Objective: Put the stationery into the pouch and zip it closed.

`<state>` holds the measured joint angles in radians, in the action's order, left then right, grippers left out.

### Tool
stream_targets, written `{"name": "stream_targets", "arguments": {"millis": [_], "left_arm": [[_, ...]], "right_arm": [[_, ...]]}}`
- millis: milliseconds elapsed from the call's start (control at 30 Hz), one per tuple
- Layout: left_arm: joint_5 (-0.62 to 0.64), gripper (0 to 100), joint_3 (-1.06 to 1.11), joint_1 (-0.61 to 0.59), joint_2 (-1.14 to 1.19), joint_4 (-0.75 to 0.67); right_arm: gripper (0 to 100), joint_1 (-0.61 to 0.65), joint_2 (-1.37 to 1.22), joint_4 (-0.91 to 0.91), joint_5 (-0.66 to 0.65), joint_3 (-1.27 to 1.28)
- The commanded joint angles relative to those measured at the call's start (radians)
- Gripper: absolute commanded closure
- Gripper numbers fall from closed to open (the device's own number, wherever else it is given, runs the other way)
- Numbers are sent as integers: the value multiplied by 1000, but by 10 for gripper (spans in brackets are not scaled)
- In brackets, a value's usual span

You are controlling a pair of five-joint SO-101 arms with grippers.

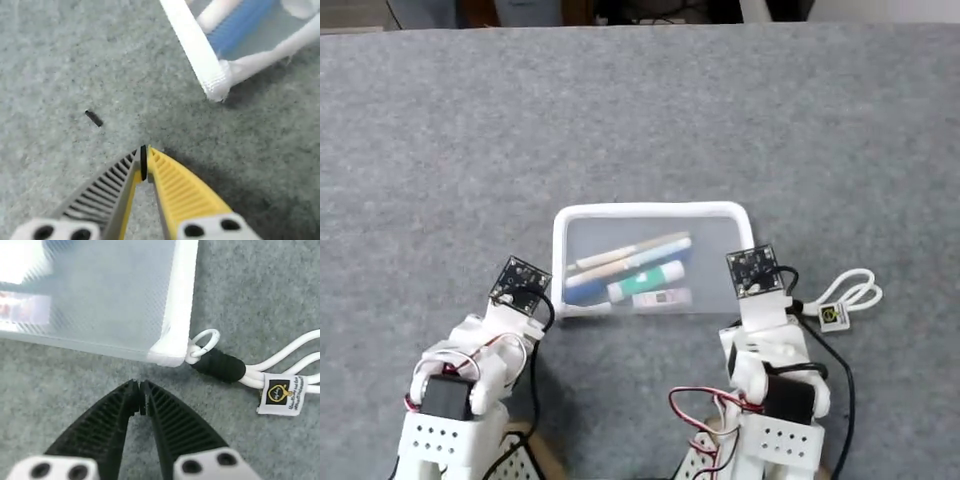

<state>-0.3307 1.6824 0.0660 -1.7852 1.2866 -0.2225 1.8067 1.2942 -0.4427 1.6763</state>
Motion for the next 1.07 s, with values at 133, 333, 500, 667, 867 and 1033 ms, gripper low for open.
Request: {"name": "stream_targets", "arguments": {"millis": [133, 333, 500, 667, 867, 1033], "left_arm": [[-6, 960, 18, 15, -9, -20], [-6, 960, 18, 22, -9, -20], [-6, 960, 18, 38, -9, -20], [-6, 960, 18, 33, -9, -20], [-6, 960, 18, 33, -9, -20], [-6, 960, 18, 33, -9, -20]], "right_arm": [[984, 6, 62, 5, -5, 8], [984, 6, 62, 5, -5, 8], [984, 6, 62, 5, -5, 8], [984, 6, 62, 5, -5, 8], [984, 6, 62, 5, -5, 8], [984, 6, 62, 5, -5, 8]]}}
